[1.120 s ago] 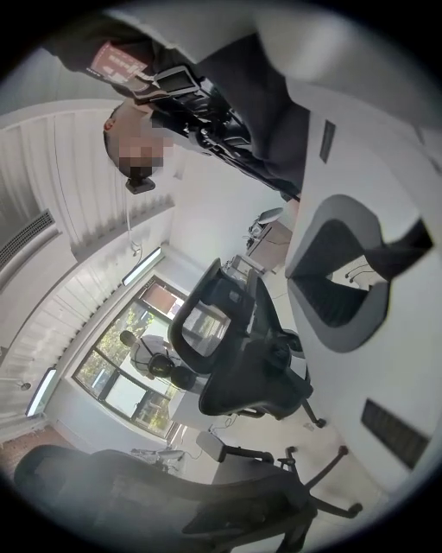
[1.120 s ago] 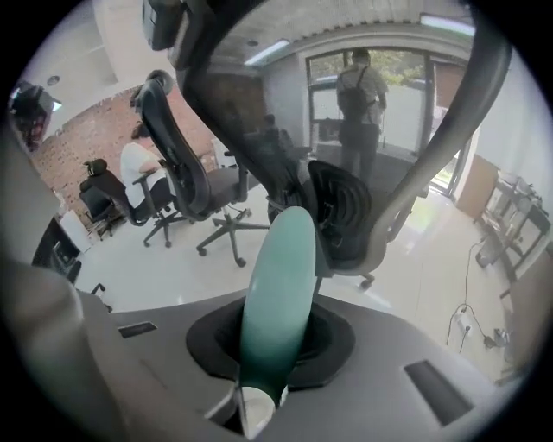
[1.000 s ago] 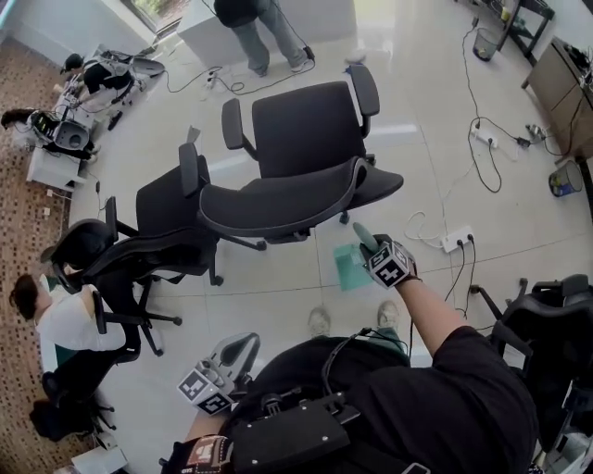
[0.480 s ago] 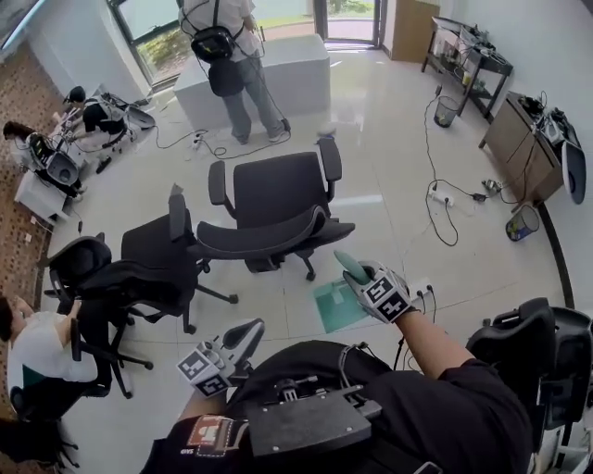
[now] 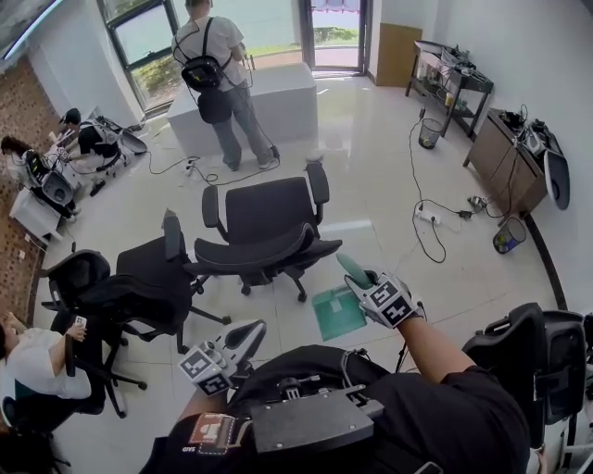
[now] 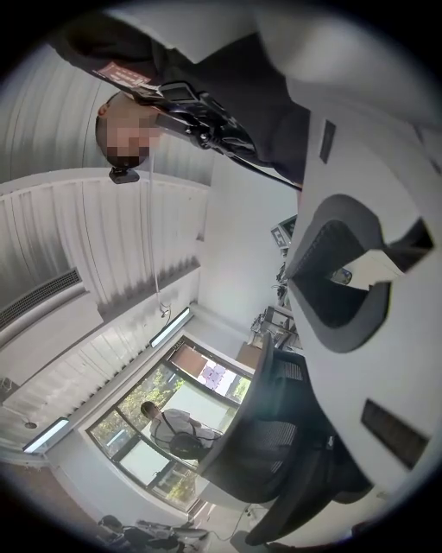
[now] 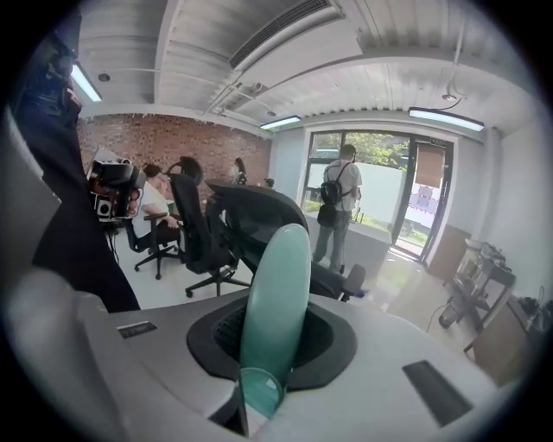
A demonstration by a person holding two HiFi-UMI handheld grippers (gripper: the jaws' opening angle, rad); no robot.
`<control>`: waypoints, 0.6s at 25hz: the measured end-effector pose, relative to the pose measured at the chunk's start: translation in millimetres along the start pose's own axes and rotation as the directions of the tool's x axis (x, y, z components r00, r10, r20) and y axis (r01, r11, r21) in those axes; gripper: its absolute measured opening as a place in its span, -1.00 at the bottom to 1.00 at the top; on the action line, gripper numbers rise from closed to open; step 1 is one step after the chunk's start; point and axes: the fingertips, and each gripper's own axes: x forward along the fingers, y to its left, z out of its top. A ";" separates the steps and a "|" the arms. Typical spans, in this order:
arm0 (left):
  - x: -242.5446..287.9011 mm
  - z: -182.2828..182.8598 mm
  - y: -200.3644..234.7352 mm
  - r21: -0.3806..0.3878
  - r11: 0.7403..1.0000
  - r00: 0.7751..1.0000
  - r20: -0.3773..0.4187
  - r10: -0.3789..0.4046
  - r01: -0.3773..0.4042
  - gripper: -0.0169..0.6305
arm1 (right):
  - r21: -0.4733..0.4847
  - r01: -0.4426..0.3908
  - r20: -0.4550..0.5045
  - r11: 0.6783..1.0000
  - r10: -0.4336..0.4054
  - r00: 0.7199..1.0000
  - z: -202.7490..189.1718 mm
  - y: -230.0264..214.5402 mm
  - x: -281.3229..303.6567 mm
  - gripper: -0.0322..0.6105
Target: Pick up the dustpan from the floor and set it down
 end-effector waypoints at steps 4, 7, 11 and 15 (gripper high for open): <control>-9.0 0.7 -0.8 -0.007 1.000 1.000 0.005 0.012 -0.012 -0.92 | 0.005 -0.008 -0.017 1.000 0.009 1.000 -5.2 8.6 3.6 -0.68; -17.1 -1.5 -3.3 -0.012 1.000 1.000 0.005 0.025 -0.025 -0.92 | 0.010 -0.025 -0.025 1.000 0.025 0.999 -8.6 18.0 6.5 -0.68; -19.5 -6.7 -5.4 -0.017 0.999 1.000 -0.001 0.031 -0.031 -0.92 | 0.014 -0.043 -0.031 0.999 0.043 0.999 -12.2 24.1 9.6 -0.68; -16.8 -16.4 -4.8 -0.058 0.998 0.999 -0.032 0.036 -0.038 -0.92 | 0.017 -0.071 -0.040 0.997 0.071 0.997 -18.0 33.1 18.3 -0.68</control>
